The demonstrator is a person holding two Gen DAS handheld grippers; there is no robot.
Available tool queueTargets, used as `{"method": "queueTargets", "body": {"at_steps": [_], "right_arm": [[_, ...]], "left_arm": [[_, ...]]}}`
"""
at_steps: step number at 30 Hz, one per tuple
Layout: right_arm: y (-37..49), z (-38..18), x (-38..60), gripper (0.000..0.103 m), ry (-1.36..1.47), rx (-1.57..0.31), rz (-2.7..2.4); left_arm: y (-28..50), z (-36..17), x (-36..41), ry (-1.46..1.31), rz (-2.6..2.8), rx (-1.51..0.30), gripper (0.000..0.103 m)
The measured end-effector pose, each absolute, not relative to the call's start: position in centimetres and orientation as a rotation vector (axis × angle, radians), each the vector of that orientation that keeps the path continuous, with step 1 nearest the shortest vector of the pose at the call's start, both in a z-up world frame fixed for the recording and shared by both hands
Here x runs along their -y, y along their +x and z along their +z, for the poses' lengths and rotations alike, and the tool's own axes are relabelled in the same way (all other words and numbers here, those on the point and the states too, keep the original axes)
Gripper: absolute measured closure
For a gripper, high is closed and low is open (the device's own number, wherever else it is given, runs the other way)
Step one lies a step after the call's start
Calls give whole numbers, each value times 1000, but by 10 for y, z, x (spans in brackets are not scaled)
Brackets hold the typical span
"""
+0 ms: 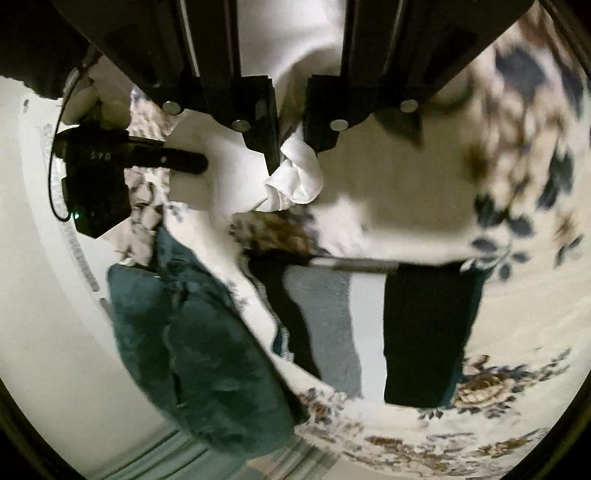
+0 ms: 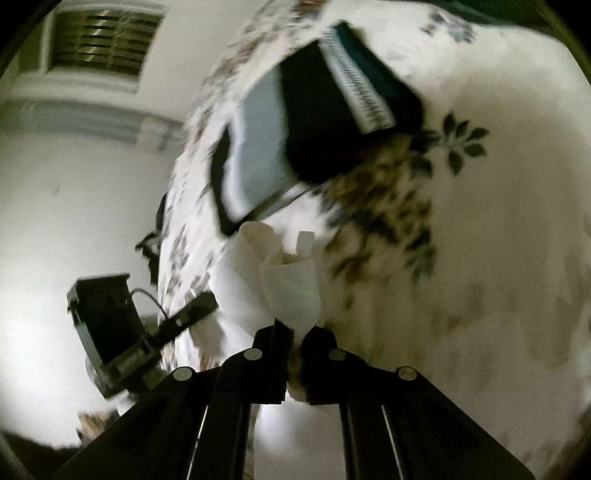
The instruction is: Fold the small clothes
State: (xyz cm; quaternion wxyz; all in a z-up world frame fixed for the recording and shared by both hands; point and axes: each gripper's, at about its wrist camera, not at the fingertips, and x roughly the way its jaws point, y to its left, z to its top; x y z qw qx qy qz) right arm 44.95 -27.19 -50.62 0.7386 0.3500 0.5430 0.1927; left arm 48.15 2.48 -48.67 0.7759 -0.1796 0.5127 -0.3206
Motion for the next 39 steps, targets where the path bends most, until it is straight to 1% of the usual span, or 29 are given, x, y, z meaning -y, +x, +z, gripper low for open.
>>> {"method": "queueTargets", "body": {"at_steps": [3,5,6,7,8,9,10,11,13,15,18,20,23,24,25,26,27,28,29,30,34,36,38,39], "right_arm": [[403,-484,253,97,711,-1213,496],[366,-477,245,95,654,-1258,540],[346,-478,245,89,633,-1287,554],[328,-483,240,83,611,-1330,567],[308,-488,242,68,590,-1374,574],[290,-495,240,50,574,-1419,568],[271,-502,243,45,560,-1461,557],[256,-507,248,43,557,-1487,540],[237,-514,258,43,594,-1516,490],[227,-516,272,43,667,-1497,424],[229,-527,286,43,847,-1458,325],[234,-536,287,43,915,-1436,273],[247,-556,273,43,979,-1437,227],[250,-565,265,43,1001,-1449,222],[250,-575,259,43,1029,-1465,218],[252,-582,252,43,1057,-1478,214],[252,-588,248,45,1083,-1481,221],[251,-593,244,51,1096,-1478,218],[248,-592,244,81,1090,-1470,195],[246,-590,243,95,1079,-1467,185],[235,-569,249,96,1036,-1425,160],[232,-563,252,96,1006,-1435,146],[230,-565,251,96,958,-1470,134],[230,-565,250,96,906,-1500,120]], "left_arm": [[435,-472,-39,-437,-706,-1138,89],[394,-472,-54,-482,-698,-1198,71],[379,-474,-60,-492,-684,-1223,52],[359,-478,-70,-505,-660,-1260,38],[344,-481,-78,-514,-636,-1282,38],[329,-486,-87,-522,-599,-1315,38],[316,-490,-96,-532,-569,-1347,38],[307,-493,-104,-539,-541,-1367,38],[298,-492,-116,-567,-494,-1362,38],[304,-488,-114,-563,-467,-1338,38],[323,-494,-104,-534,-446,-1303,38],[341,-512,-92,-524,-434,-1324,38],[354,-550,-77,-511,-410,-1433,38],[357,-561,-71,-518,-415,-1461,41],[358,-567,-66,-513,-399,-1470,49],[356,-567,-62,-510,-400,-1456,62],[354,-562,-55,-482,-412,-1444,86],[351,-556,-51,-451,-414,-1431,88],[346,-547,-48,-427,-413,-1404,90],[342,-541,-48,-432,-417,-1393,92],[326,-526,-47,-460,-418,-1392,92],[322,-535,-46,-450,-407,-1419,92],[322,-546,-46,-440,-391,-1461,88],[322,-549,-45,-446,-393,-1474,88]]}}
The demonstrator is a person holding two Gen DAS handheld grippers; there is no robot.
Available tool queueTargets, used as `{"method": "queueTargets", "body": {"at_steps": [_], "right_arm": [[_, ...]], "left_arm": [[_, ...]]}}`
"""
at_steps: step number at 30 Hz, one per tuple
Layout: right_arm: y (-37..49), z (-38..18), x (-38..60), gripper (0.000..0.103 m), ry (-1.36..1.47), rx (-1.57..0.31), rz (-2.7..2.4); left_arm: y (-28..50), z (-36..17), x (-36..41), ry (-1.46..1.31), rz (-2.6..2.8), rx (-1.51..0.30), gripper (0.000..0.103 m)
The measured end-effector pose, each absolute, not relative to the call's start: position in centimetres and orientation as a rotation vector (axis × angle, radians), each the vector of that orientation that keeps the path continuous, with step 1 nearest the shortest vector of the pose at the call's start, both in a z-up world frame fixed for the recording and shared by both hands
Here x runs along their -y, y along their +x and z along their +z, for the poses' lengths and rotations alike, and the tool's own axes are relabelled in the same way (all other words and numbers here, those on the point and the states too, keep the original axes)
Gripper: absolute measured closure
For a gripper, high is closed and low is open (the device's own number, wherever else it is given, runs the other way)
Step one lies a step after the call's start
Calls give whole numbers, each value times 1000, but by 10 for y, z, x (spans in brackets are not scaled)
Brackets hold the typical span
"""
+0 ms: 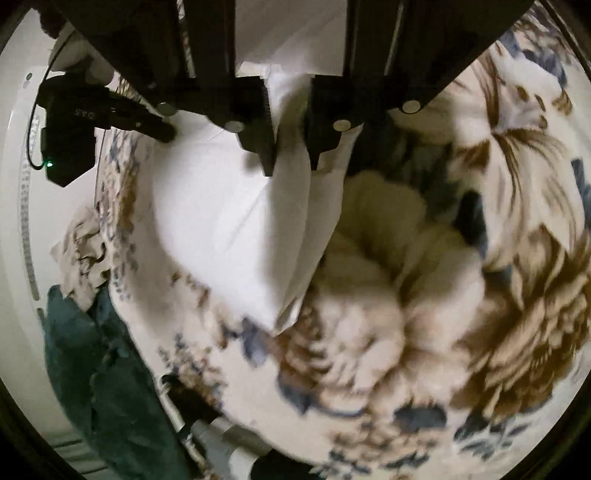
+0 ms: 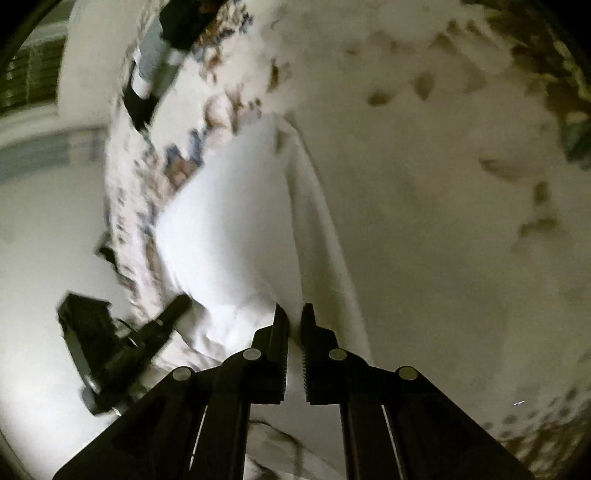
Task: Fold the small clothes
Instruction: 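Fold the grasped side over the shirt with the left tool and smooth it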
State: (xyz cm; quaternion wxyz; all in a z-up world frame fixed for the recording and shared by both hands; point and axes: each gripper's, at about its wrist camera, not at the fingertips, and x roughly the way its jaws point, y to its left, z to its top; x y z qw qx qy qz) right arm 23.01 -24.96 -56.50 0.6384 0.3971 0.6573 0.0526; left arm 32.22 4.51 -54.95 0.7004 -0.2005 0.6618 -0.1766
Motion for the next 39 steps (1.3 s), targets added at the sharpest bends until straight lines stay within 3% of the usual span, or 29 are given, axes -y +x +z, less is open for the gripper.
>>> {"method": "queueTargets", "body": {"at_steps": [4,6,9,22,24,27,31,39], "right_arm": [[224,-555,251,86,875,-1526,139],[214,-546,247,71,882,-1516,172],[190,-541,233,69,910,-1546,251],[16,-575,164,68,833,-1888,364],[-3,-569,171,67,851,-1881,340],[-19,-565,197,50,889,-1818,245],[-25,-576,229,50,957,-1760,135],[-13,-606,223,50,988,-1762,159]], "left_arm": [[309,-539,-54,-476,-417,-1467,79],[295,-536,-56,-477,-447,-1483,76],[257,-543,-55,-415,-474,-1559,51],[89,-543,-76,-359,-379,-1767,51],[77,-534,-92,-423,-325,-1740,51],[71,-534,-107,-493,-269,-1703,51],[77,-558,-116,-551,-221,-1694,51],[82,-579,-86,-410,-222,-1701,54]]}}
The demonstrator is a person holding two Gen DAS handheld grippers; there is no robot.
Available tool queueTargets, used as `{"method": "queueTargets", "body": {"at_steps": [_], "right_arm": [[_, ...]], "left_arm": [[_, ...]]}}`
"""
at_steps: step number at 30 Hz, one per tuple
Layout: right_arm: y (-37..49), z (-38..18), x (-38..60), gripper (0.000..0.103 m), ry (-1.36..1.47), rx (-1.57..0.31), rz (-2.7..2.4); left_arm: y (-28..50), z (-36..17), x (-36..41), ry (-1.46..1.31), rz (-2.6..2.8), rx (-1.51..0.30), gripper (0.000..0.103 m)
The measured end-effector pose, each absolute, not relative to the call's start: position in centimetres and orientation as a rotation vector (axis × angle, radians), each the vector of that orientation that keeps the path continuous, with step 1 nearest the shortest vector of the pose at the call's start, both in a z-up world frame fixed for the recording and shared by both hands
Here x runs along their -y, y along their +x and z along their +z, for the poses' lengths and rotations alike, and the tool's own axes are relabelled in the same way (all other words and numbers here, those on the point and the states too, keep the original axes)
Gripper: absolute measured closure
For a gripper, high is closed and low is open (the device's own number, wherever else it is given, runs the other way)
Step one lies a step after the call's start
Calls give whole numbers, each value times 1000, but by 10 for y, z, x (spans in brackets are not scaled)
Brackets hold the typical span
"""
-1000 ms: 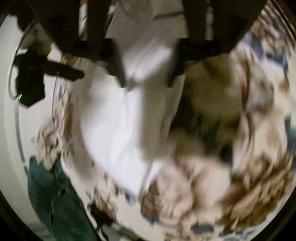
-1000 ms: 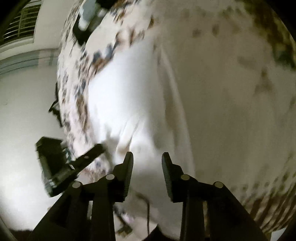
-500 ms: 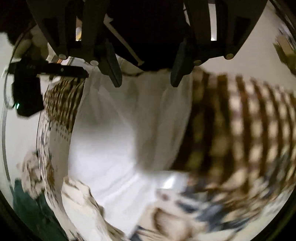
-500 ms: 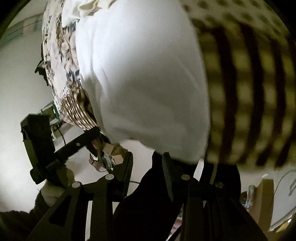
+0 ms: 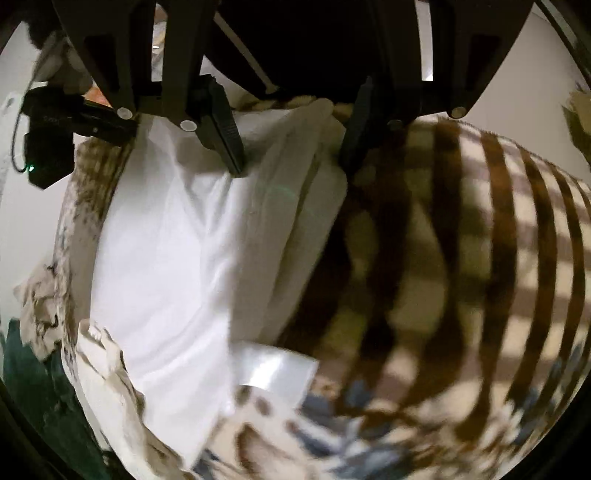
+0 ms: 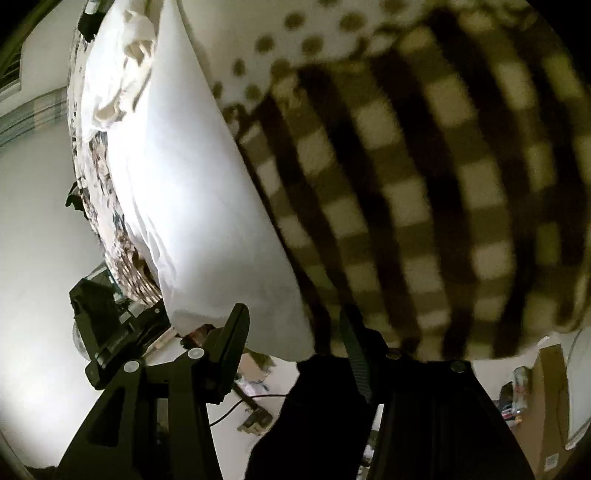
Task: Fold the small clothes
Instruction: 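Fold the grasped side over the shirt with the left tool and smooth it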
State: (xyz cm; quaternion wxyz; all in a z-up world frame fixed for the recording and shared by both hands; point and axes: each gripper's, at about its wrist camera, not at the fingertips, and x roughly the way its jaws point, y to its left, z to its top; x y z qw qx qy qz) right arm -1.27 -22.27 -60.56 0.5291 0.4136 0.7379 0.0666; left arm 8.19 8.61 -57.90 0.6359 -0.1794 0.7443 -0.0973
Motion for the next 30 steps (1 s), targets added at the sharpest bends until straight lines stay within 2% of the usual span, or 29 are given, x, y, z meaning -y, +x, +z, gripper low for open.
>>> {"method": "queueTargets", "body": {"at_steps": [2,3,4,5,6,14,16,17,20,21,22,24,29,30], "right_arm": [[-12,-616,211,50,1014,-1773,153],[-9,-622,201,54,1023,-1773,140],[-12,-624,199,64,1039,-1758,114],[-13,-626,196,96,1046,-1756,98],[-17,-626,196,99,1066,-1752,75],[-11,-606,193,99,948,-1761,128],[-10,-607,197,95,981,-1763,138],[-8,-608,199,91,995,-1764,134],[-12,-614,218,63,1057,-1748,134],[-14,-616,220,61,1081,-1744,136],[-15,-619,220,61,1107,-1742,144],[-19,-627,224,56,1145,-1745,165],[-24,-652,214,56,1264,-1753,194],[-23,-652,209,55,1278,-1752,193]], "left_arm": [[80,-576,-81,-371,-220,-1677,74],[79,-575,-82,-364,-218,-1671,88],[77,-572,-84,-362,-217,-1659,95],[75,-569,-90,-370,-222,-1646,96],[73,-566,-96,-379,-223,-1636,97],[74,-557,-135,-417,-235,-1647,96],[74,-554,-146,-418,-236,-1644,96],[74,-555,-150,-440,-238,-1645,96],[73,-557,-163,-554,-254,-1654,95],[72,-559,-166,-592,-259,-1653,86],[72,-561,-170,-625,-264,-1650,63],[73,-567,-175,-709,-301,-1635,34],[78,-585,-149,-633,-314,-1670,36],[78,-584,-143,-586,-306,-1667,47]]}}
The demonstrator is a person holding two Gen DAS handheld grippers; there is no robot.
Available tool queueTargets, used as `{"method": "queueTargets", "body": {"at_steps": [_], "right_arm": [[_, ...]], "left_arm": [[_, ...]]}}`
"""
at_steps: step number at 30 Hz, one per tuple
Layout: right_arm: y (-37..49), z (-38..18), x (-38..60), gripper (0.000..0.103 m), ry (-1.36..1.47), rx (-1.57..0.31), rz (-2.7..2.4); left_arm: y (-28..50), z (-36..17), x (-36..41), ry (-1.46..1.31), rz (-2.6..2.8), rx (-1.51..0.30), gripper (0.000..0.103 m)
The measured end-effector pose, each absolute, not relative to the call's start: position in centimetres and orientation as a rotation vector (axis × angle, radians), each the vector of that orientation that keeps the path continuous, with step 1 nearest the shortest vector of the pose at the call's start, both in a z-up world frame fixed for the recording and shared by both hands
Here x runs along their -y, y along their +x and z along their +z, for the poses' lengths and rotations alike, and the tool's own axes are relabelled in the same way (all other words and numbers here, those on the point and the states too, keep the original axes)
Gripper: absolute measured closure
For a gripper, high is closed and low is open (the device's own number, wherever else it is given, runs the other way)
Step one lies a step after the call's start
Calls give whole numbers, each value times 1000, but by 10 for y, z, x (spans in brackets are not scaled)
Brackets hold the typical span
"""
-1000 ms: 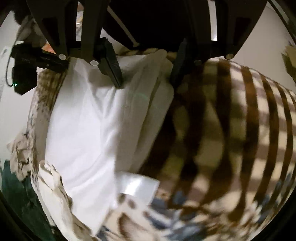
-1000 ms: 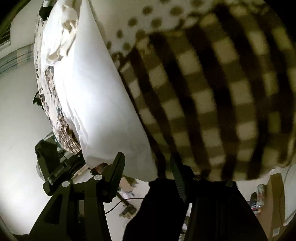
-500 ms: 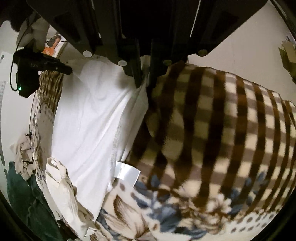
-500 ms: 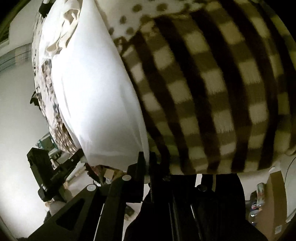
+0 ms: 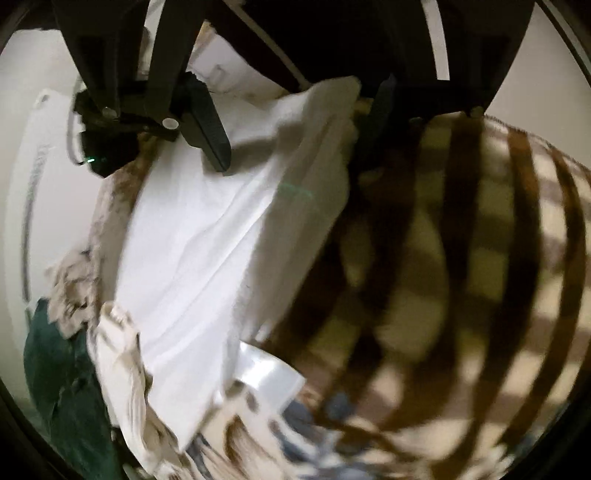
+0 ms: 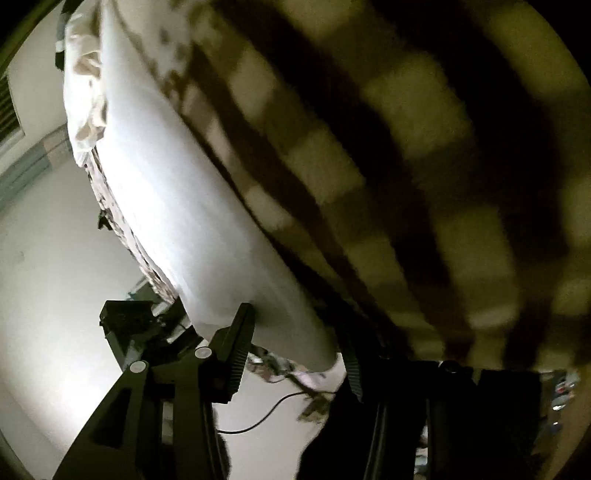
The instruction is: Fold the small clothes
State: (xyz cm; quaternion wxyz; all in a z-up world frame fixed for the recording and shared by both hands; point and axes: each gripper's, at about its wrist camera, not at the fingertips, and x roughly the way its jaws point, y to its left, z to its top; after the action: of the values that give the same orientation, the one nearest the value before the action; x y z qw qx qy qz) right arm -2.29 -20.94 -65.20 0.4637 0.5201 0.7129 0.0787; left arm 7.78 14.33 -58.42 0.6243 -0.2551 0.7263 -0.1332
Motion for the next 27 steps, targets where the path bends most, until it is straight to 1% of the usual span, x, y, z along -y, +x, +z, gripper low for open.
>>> {"method": "queueTargets", "body": {"at_steps": [1,2,3,4,6,12,18,22,27], "right_arm": [[-23,-653,208,56,1284,-1747,185],[-24,-651,207,61,1281,-1740,163],[-25,-648,206,80,1281,-1728,149],[-25,-645,204,87,1281,-1723,151],[-26,-635,203,94,1259,-1717,144],[-17,-598,205,96,1204,-1701,166],[5,-554,219,96,1203,-1617,202],[42,-521,232,96,1227,-1519,239],[112,-496,247,96,1198,-1397,259]], "left_arm": [[77,-583,-140,-564,-305,-1665,66],[75,-579,-139,-550,-298,-1655,73],[73,-574,-141,-539,-284,-1645,86],[71,-570,-143,-542,-280,-1640,93],[67,-559,-148,-546,-264,-1630,97],[66,-538,-156,-607,-263,-1603,98],[80,-512,-159,-755,-284,-1542,98],[123,-490,-151,-843,-325,-1455,98],[203,-483,-123,-889,-383,-1357,98]]}}
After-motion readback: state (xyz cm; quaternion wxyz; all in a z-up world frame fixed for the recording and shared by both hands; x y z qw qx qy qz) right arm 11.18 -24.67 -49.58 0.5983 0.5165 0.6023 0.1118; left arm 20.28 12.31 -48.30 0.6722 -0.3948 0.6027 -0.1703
